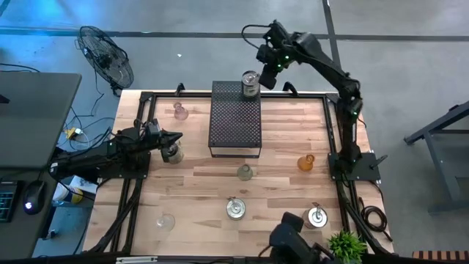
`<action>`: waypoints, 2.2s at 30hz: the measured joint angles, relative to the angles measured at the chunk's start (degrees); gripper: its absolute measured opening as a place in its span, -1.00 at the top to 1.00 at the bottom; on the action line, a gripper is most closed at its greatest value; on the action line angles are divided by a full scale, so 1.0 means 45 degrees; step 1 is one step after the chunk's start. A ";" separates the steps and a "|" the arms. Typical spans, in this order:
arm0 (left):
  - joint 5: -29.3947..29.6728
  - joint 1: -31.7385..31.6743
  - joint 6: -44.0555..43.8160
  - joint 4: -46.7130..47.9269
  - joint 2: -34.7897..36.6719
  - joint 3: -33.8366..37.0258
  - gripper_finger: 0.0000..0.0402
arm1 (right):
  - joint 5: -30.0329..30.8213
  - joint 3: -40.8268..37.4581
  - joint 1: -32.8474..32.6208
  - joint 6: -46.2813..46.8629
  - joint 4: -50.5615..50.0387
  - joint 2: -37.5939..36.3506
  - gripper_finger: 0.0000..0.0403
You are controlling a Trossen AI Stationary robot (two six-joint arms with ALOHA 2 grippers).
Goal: Pick & Place candle stick holders
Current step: Put the pink glass candle holder on the shelf
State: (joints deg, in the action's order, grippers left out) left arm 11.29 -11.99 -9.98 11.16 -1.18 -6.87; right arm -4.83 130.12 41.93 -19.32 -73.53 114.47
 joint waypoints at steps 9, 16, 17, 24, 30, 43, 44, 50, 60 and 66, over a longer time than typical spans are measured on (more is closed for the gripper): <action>0.1411 -0.0010 -0.0514 0.0845 -0.1555 -0.1224 1.00 | -0.1163 -0.9574 -0.0495 0.0823 0.8790 -0.4857 1.00; 0.2395 -0.0206 -0.0519 0.2835 -0.4816 -0.4059 1.00 | -0.0958 -1.5493 -0.1440 0.2300 1.4269 -0.8396 1.00; 0.2370 -0.0454 -0.0504 0.3357 -0.5387 -0.4606 1.00 | -0.0948 -1.6117 -0.1602 0.2379 1.4909 -0.8783 1.00; 0.0415 -0.3509 0.0291 0.6838 -0.9557 -0.8522 1.00 | -0.0944 -1.8594 -0.2362 0.2867 1.7473 -1.0356 1.00; -0.1851 -0.6574 0.1573 0.8856 -1.3070 -1.0968 0.85 | -0.0913 -1.9154 -0.2618 0.2755 1.7705 -1.0735 1.00; -0.1292 -0.8786 0.3532 0.8669 -1.7796 -1.2571 0.16 | -0.1115 -1.9218 -0.2998 0.2525 1.7782 -1.0727 1.00; -0.1283 -0.8786 0.3574 0.8604 -1.7929 -1.2569 0.15 | -0.1116 -1.9218 -0.3002 0.2521 1.7784 -1.0727 1.00; -0.0873 -0.8777 0.3551 0.8485 -1.8569 -1.2565 0.13 | -0.1154 -1.9218 -0.2997 0.2258 1.7748 -1.0727 1.00; -0.1153 -0.8777 0.3618 0.8405 -1.9620 -1.2542 0.46 | -0.1154 -1.9214 -0.2987 0.1946 1.7740 -1.0727 1.00; -0.0948 -0.8748 0.4157 0.8470 -1.9655 -1.2556 0.87 | -0.1154 -1.9213 -0.2987 0.1847 1.7740 -1.0727 1.00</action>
State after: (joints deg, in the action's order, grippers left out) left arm 7.02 -51.35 8.73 49.27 -89.63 -63.37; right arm -10.02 43.66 28.49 -11.00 6.31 66.19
